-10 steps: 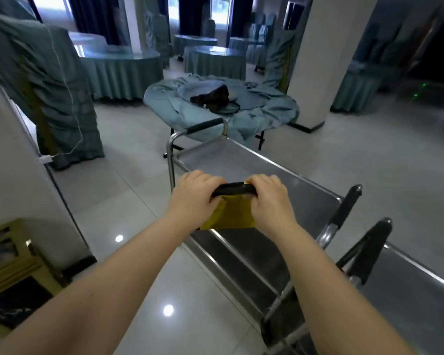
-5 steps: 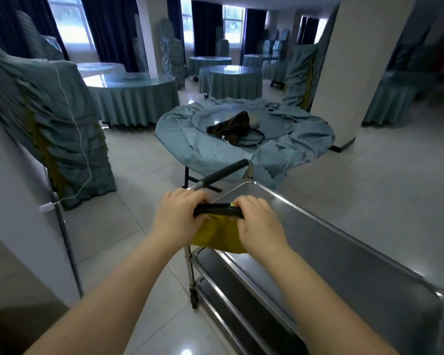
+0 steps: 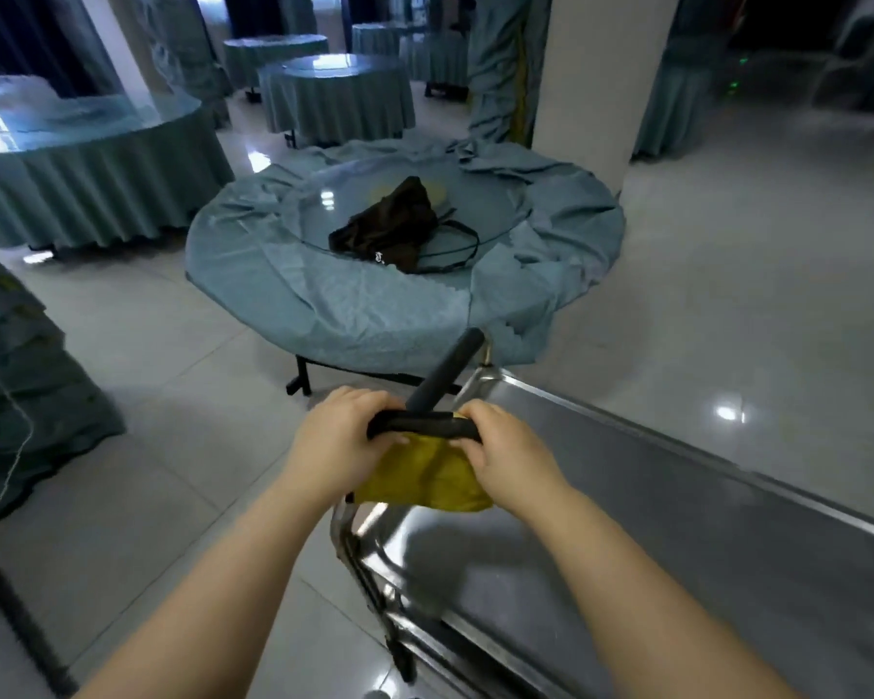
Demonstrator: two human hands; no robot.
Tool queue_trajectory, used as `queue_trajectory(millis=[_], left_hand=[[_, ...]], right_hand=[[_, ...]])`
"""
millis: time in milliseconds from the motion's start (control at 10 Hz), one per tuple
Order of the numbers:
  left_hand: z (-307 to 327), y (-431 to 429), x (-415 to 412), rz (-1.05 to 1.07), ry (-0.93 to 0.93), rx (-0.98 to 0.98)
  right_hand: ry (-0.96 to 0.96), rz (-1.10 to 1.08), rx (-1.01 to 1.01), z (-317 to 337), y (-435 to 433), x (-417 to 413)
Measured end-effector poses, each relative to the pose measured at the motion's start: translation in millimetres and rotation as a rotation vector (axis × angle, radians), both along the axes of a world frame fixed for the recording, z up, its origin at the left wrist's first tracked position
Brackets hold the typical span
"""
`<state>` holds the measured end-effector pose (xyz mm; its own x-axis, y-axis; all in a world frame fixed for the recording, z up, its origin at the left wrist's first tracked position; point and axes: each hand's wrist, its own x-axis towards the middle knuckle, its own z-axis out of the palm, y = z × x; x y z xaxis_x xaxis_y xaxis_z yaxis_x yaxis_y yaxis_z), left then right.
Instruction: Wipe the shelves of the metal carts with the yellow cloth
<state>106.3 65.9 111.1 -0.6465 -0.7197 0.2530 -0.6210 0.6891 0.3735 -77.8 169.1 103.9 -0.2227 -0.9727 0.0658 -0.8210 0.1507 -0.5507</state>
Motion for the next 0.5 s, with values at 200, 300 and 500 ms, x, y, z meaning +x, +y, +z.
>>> queue_trajectory(millis=[200,300,500], left_hand=[[-8,-144,-85,-0.094,-0.282,0.136],[-8,-168,-134,-0.156,-0.319,0.102],[81,-135,-237,-0.38,-0.094,-0.22]], right_hand=[[-0.11,-0.245,0.113,-25,-126,-52],[-0.263,-0.474,-0.041,-14,-134,-89],[-0.229,-0.563,-0.787,129,-25,-136]])
